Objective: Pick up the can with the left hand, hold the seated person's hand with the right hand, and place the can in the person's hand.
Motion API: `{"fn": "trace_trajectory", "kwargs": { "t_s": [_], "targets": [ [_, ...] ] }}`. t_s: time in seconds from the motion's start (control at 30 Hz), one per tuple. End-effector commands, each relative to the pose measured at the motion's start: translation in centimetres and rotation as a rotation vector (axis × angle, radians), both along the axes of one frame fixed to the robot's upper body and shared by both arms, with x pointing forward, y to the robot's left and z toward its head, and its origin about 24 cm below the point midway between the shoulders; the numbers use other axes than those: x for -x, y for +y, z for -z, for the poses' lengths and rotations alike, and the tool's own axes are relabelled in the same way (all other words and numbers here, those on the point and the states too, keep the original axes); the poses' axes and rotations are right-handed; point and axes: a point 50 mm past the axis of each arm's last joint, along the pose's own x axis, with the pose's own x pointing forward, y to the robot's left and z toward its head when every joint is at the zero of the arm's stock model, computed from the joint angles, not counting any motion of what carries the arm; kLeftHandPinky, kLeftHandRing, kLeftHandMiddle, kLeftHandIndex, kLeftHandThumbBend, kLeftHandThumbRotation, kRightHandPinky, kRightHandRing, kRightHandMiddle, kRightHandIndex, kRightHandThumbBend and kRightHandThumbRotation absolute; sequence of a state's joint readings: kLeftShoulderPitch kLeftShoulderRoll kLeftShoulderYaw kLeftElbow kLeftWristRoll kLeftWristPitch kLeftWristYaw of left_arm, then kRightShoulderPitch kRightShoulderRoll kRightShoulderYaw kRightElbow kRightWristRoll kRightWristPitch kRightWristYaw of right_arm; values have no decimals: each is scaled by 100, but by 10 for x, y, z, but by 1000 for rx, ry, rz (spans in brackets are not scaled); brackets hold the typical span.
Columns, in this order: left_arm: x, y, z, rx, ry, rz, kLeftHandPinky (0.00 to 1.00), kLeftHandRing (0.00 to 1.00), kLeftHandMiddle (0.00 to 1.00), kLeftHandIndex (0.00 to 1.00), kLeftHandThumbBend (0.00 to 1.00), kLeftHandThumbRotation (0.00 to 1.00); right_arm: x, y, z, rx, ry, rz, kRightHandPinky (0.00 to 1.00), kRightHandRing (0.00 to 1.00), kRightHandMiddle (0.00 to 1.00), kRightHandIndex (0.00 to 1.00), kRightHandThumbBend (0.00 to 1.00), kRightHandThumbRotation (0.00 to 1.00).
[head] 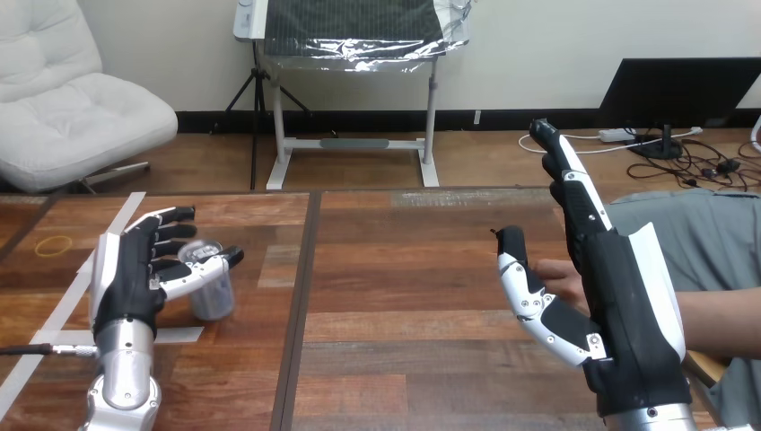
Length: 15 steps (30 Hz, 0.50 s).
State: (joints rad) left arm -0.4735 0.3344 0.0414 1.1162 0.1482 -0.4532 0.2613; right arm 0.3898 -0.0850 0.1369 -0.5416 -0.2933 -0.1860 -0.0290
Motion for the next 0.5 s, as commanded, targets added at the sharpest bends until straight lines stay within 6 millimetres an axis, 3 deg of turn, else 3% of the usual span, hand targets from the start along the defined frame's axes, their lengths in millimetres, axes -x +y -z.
{"fn": "trace_trajectory", "kwargs": {
  "t_s": [0.0, 0.47],
  "targets": [
    [-15, -6, -18, -9, -88, 16, 52, 55, 57, 58, 73, 0, -5, 0, -22, 8, -118, -8, 100, 100, 100, 96, 13, 0],
    [-13, -6, -17, -6, -96, 14, 52, 54, 56, 56, 72, 0, -5, 0, -22, 3, -119, -9, 100, 100, 100, 95, 13, 0]
  ]
}}
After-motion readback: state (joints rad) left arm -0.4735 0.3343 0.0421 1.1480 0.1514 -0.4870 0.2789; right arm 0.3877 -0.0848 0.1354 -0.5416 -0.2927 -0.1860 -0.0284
